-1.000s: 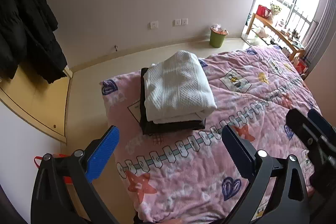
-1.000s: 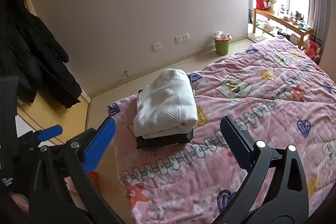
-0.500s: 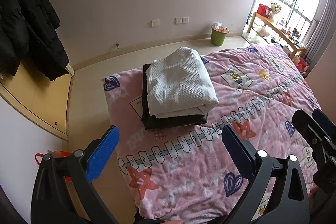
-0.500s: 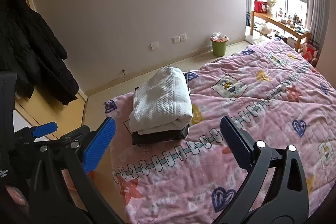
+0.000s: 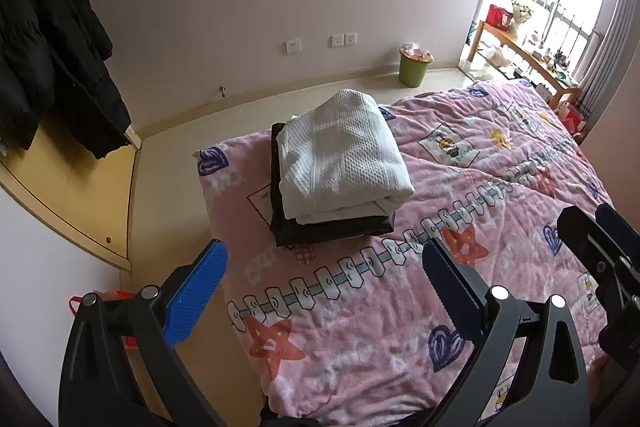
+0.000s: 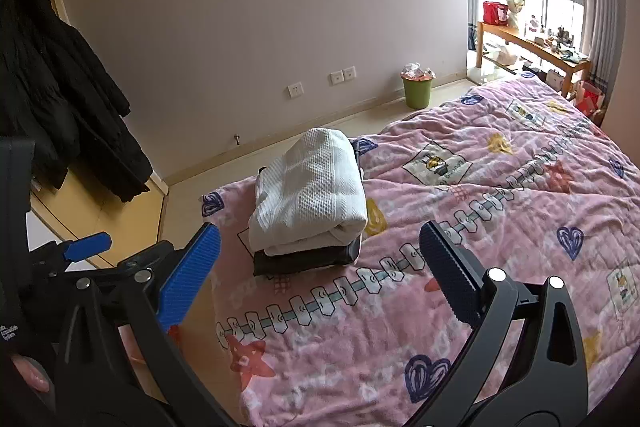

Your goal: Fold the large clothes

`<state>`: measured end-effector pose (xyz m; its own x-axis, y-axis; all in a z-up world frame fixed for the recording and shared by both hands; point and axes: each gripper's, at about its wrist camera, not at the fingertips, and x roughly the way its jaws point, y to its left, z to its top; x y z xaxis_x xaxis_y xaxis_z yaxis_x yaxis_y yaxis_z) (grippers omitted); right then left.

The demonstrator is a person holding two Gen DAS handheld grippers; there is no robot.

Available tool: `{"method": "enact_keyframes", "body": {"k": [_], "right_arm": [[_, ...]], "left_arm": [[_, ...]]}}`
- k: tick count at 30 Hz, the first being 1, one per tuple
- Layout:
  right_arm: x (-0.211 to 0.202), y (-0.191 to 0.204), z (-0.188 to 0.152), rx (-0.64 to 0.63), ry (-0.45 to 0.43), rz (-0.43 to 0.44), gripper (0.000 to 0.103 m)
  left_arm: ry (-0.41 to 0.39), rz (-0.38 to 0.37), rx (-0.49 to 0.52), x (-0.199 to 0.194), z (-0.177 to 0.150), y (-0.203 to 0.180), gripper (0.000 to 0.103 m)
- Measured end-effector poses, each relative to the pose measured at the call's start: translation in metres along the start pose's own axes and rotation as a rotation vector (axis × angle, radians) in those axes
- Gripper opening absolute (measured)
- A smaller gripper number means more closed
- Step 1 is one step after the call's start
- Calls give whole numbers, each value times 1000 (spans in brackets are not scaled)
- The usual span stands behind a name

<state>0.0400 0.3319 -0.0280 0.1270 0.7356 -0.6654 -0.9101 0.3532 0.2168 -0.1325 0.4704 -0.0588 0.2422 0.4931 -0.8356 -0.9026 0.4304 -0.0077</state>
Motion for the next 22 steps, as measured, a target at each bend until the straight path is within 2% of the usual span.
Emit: {"method": "enact_keyframes", "body": {"k": [5, 22], "right_arm": [[-1, 1, -2, 2, 0, 2, 97], [-4, 1, -3, 50, -9, -9, 97]], "left_arm": [[-22, 19, 7, -1, 5, -1, 95], [-47, 1, 26, -6, 7, -1, 95]]}}
